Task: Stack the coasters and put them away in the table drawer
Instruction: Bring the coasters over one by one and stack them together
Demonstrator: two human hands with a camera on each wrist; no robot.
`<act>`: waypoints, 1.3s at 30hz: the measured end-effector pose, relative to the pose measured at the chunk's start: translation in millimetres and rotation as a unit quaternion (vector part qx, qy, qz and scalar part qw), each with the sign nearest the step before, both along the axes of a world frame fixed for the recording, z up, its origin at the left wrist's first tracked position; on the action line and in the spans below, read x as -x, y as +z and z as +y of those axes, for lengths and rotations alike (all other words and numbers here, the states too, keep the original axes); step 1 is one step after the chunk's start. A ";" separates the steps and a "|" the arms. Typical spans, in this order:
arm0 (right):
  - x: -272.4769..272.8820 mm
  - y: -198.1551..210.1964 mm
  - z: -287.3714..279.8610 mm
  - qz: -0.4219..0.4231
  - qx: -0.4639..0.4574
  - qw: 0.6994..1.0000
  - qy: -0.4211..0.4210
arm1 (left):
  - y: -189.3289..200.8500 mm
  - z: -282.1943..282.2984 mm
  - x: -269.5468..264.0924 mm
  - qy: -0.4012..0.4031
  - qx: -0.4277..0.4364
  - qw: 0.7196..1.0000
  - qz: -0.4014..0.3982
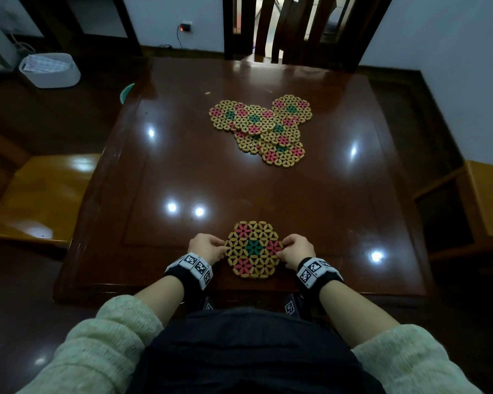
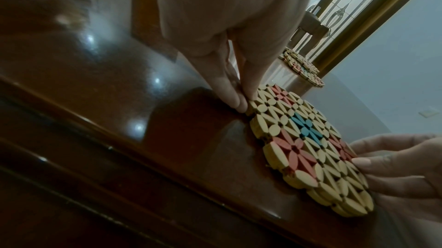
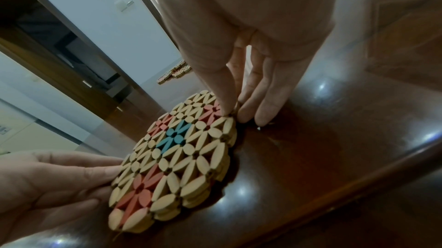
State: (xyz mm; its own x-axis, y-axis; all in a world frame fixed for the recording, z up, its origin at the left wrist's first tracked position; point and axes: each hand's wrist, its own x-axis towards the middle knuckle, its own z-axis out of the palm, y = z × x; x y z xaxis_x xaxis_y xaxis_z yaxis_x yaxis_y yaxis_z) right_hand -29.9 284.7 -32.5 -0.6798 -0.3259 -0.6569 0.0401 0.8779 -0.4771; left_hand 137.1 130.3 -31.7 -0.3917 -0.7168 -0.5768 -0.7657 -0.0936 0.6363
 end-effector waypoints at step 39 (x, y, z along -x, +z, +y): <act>0.9 7.2 -1.4 0.022 0.024 0.999 0.012 | -3.6 -5.1 4.6 -0.018 0.017 1.000 -0.008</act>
